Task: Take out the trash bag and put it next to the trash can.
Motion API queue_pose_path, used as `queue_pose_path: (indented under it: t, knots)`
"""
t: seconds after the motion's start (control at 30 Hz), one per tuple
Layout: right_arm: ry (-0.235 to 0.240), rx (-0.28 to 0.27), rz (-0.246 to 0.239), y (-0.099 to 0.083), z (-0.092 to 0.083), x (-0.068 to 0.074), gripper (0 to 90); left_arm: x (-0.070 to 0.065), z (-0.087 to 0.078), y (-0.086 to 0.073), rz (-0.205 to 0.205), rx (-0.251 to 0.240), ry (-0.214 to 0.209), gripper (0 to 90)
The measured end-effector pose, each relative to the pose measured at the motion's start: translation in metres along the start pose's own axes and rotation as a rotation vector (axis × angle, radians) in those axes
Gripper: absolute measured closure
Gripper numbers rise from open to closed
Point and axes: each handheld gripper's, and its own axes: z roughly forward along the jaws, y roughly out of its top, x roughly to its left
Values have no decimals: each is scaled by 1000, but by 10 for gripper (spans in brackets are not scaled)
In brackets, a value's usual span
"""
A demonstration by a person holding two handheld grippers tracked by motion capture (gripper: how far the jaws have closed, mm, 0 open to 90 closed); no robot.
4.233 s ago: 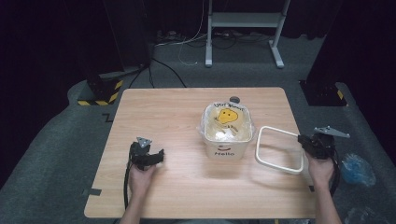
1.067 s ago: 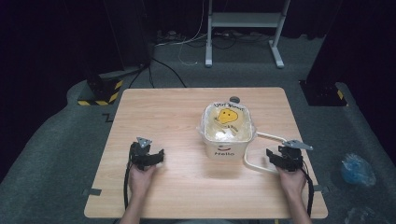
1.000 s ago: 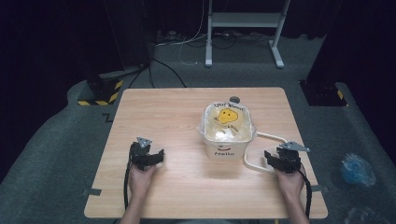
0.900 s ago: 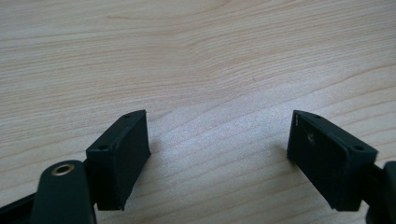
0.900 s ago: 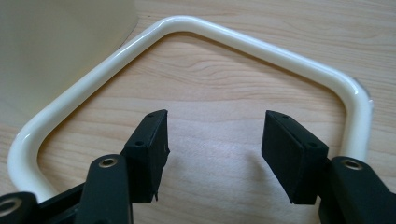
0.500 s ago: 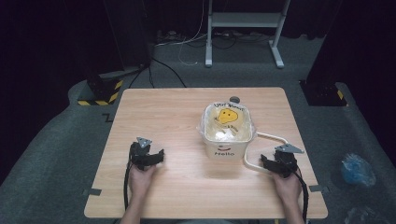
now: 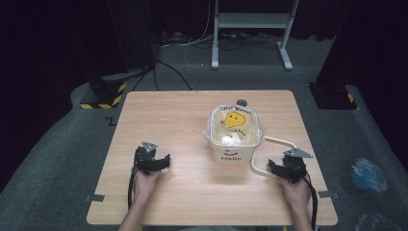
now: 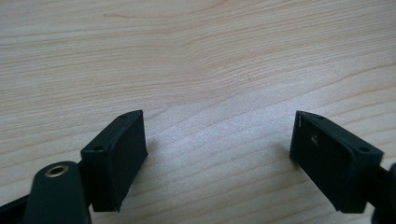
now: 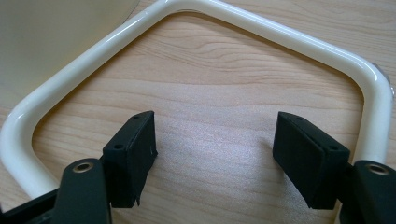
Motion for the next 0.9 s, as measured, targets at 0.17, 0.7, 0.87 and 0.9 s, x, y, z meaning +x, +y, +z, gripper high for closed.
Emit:
queue_pose_path:
  t: [0.17,0.7,0.87,0.9]
  knots:
    - [-3,2,2,0,0,0,288,-4,-3,8,-18,17,-54,208]
    - [-4,2,2,0,0,0,287,-39,-27,45,10,-80,-206,226]
    - [-5,3,1,0,0,0,286,-44,-24,51,15,-65,-225,218]
    - [-5,3,2,0,0,0,286,-45,-24,53,14,-67,-234,216]
